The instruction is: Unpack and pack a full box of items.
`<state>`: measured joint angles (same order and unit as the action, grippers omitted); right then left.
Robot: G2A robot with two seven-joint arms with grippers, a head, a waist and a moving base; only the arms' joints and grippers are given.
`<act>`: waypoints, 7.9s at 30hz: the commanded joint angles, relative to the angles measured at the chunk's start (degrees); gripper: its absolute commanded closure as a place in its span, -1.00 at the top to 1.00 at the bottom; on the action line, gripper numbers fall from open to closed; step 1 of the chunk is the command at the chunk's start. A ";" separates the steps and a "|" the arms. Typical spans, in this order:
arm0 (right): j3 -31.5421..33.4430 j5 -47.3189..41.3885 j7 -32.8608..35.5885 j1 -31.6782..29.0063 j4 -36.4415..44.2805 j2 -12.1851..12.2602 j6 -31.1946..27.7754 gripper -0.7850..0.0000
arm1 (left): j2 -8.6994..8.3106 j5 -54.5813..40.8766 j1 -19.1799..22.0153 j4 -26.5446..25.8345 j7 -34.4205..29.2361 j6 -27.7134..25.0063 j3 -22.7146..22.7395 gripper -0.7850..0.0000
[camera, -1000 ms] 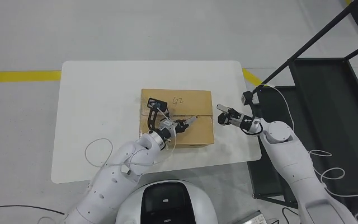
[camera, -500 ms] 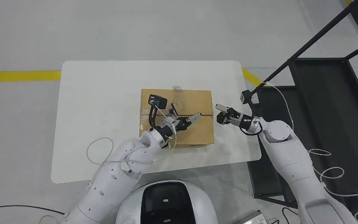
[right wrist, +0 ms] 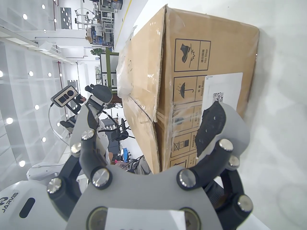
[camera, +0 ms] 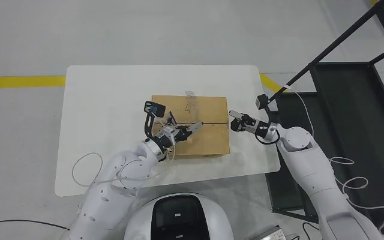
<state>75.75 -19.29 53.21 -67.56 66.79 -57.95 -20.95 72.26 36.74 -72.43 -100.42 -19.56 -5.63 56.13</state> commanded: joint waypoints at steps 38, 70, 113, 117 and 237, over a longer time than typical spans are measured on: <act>0.33 -0.15 0.28 -0.21 -1.17 -0.10 -0.15 1.00 | 3.02 -4.25 2.73 5.88 8.42 -1.57 -2.18 1.00; 2.82 -1.15 -0.21 -2.45 -1.70 0.28 -1.01 1.00 | 9.85 -13.94 12.66 22.25 6.85 -3.71 -15.30 1.00; 11.50 5.13 -3.76 -7.74 15.69 2.25 -1.50 1.00 | 0.18 -24.63 -13.89 -11.02 -13.37 -1.52 35.96 1.00; 8.78 6.96 -1.41 -4.23 18.43 2.08 0.76 1.00 | -0.64 -29.17 -12.68 -8.74 -20.20 0.61 40.74 1.00; 16.18 -5.35 -19.59 -16.33 21.98 -1.32 11.65 1.00 | -4.34 -26.51 -16.43 0.14 2.90 -8.46 35.79 1.00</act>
<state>91.96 -24.63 33.58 -83.92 88.79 -59.27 -9.34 67.99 10.26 -89.13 -100.37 -16.01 -14.21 91.73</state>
